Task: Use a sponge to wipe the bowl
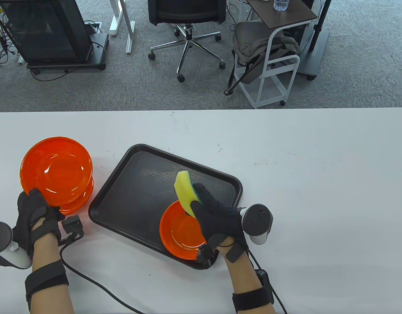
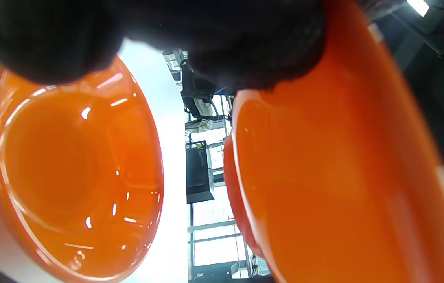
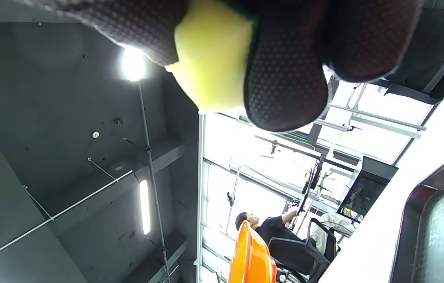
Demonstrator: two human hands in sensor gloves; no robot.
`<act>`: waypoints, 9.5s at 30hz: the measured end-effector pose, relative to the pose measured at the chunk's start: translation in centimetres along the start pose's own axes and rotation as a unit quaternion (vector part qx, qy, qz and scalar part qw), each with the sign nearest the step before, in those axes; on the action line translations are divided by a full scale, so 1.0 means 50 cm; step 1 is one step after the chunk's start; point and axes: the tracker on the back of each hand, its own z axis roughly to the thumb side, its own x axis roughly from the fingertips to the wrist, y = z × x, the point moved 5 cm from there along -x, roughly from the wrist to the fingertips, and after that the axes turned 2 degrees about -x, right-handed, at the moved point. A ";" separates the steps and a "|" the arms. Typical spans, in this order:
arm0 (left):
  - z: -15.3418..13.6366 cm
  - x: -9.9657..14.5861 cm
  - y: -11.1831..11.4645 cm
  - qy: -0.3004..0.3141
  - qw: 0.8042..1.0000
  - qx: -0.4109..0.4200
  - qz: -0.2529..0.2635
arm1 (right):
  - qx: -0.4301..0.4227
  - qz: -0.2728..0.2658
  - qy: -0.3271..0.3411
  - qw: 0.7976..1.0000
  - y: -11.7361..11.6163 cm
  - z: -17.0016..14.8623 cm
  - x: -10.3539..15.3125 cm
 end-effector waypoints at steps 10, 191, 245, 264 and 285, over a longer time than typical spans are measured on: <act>-0.053 -0.005 0.014 -0.055 0.998 0.004 -0.010 | 0.002 0.009 -0.008 1.000 -0.012 -0.007 0.001; 0.162 0.308 0.340 0.304 0.836 -0.251 -0.381 | 0.520 0.295 0.147 0.788 -0.292 0.062 0.038; 0.170 0.270 0.304 0.294 0.875 -0.205 -0.325 | 0.473 0.290 0.113 0.824 -0.302 0.078 0.038; 0.138 0.197 0.262 0.202 0.924 -0.107 -0.306 | 0.598 0.183 0.116 0.772 -0.196 0.117 0.011; 0.133 0.191 0.257 0.163 0.931 -0.042 -0.325 | 0.493 0.026 0.093 0.865 -0.052 0.110 0.003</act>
